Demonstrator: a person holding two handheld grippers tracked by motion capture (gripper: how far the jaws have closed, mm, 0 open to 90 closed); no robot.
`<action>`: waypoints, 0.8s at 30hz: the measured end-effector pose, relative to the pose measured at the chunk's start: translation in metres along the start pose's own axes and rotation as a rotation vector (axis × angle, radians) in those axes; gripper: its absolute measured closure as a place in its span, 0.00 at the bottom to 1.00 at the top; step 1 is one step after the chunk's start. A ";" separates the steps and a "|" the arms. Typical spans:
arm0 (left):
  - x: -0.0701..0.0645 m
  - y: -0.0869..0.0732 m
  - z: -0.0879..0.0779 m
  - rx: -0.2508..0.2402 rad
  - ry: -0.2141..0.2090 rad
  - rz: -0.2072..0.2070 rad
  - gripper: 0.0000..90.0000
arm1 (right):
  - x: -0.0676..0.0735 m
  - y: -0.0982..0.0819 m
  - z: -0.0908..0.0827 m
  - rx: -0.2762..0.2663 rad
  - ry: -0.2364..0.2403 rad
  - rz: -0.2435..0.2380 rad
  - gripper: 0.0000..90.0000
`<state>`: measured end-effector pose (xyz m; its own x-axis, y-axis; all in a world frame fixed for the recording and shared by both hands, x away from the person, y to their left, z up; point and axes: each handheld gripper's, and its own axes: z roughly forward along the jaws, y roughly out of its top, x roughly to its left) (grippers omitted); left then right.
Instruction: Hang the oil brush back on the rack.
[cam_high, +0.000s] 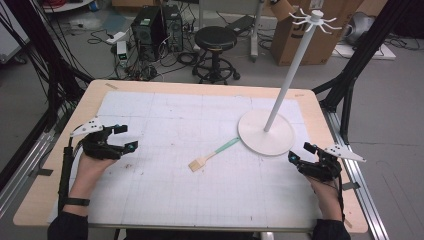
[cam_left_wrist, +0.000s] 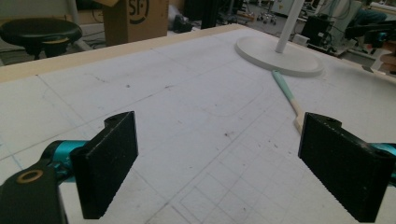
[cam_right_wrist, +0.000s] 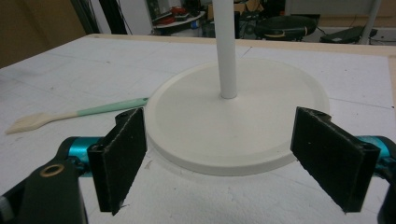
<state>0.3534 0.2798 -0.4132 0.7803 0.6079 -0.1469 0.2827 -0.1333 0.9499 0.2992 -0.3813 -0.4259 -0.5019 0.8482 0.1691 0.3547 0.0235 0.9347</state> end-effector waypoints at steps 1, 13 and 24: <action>-0.001 0.001 0.002 0.001 -0.004 -0.003 0.14 | 0.000 0.000 0.000 -0.001 0.001 -0.001 0.20; -0.029 0.028 0.046 0.022 -0.064 0.034 0.14 | -0.001 0.002 0.000 -0.004 0.011 -0.003 0.20; -0.052 0.034 0.099 0.109 -0.110 0.057 0.15 | -0.002 0.002 0.000 -0.004 0.015 0.003 0.20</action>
<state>0.3775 0.1658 -0.4005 0.8516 0.5081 -0.1290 0.2908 -0.2531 0.9227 0.3004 -0.3827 -0.4244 -0.5122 0.8405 0.1768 0.3533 0.0185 0.9353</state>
